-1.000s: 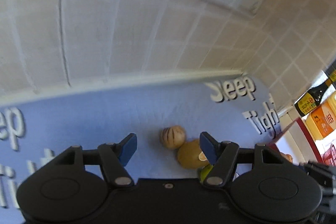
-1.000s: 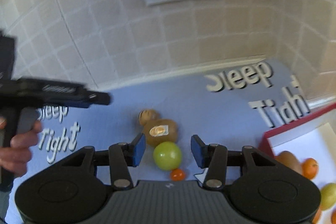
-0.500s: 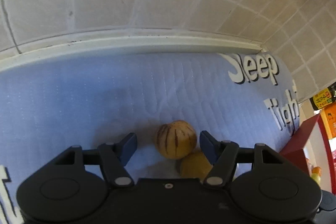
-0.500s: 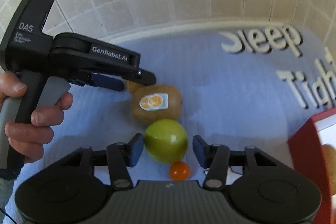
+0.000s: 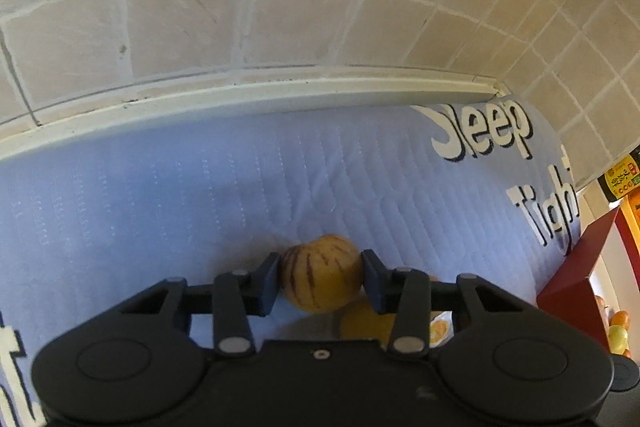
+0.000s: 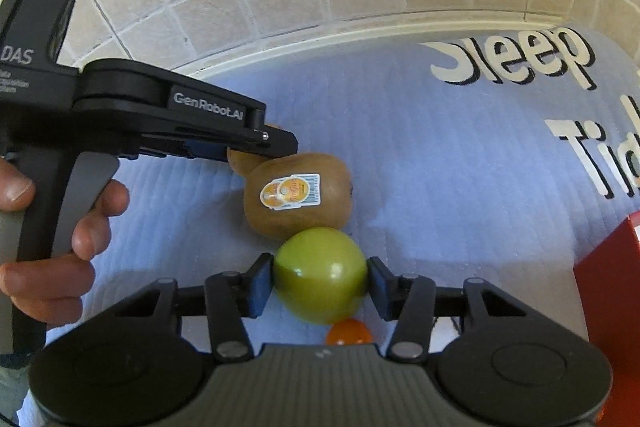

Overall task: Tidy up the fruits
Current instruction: 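Grasp the striped round fruit with the left tool while the right tool grasps the green apple, then carry the striped fruit and green apple into the box and open both tools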

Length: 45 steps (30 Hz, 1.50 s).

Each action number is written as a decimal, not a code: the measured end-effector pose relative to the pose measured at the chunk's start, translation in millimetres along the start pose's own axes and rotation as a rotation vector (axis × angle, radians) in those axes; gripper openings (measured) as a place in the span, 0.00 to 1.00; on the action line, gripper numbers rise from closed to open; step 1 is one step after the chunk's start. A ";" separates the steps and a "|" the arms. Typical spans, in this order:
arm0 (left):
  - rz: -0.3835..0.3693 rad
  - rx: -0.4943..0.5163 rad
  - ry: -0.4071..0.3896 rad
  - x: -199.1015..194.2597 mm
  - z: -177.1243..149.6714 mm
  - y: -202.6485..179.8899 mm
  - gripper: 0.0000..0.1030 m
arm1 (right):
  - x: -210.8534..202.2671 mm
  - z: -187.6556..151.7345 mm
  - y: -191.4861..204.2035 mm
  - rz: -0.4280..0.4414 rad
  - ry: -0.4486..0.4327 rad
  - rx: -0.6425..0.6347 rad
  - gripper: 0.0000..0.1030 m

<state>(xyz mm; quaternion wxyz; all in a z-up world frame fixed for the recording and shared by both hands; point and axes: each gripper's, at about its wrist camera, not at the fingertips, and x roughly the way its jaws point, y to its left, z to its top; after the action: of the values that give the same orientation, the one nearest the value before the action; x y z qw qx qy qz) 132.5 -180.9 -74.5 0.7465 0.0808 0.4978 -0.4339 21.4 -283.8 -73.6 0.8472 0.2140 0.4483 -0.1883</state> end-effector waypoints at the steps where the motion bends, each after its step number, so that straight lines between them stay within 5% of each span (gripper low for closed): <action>1: -0.001 0.001 -0.008 -3.1 -0.1 -0.4 0.49 | -0.6 0.1 0.3 -0.002 -0.003 -0.003 0.50; 10: -0.009 0.065 -0.096 -49.3 6.4 -24.0 0.49 | -46.5 2.0 0.2 0.007 -0.094 0.003 0.50; 17: -0.028 0.202 -0.204 -101.0 14.0 -82.8 0.49 | -119.9 10.7 -21.3 -0.009 -0.234 0.034 0.50; 20: -0.024 0.304 -0.273 -121.7 16.6 -125.0 0.49 | -164.6 13.5 -43.6 -0.059 -0.318 0.048 0.50; 25: -0.169 0.421 -0.314 -141.1 21.4 -203.7 0.49 | -247.5 12.4 -100.3 -0.215 -0.456 0.106 0.50; 30: -0.334 0.522 -0.256 -120.7 22.8 -276.0 0.49 | -298.9 -7.8 -158.5 -0.371 -0.514 0.209 0.50; 35: -0.411 0.564 -0.075 -48.1 27.4 -316.7 0.49 | -294.4 -40.5 -205.9 -0.429 -0.454 0.330 0.50; 41: -0.416 0.549 0.156 40.3 -0.4 -336.8 0.49 | -256.1 -81.3 -246.3 -0.405 -0.311 0.485 0.50; 45: -0.392 0.571 0.213 66.2 -19.8 -344.2 0.49 | -236.4 -103.7 -254.5 -0.386 -0.245 0.530 0.50</action>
<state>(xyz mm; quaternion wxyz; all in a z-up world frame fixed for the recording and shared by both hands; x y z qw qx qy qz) -123.1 -417.6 -30.9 0.5405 0.2339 0.4377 -0.6794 -303.6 -411.8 23.2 0.7584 0.3139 0.3111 -0.4791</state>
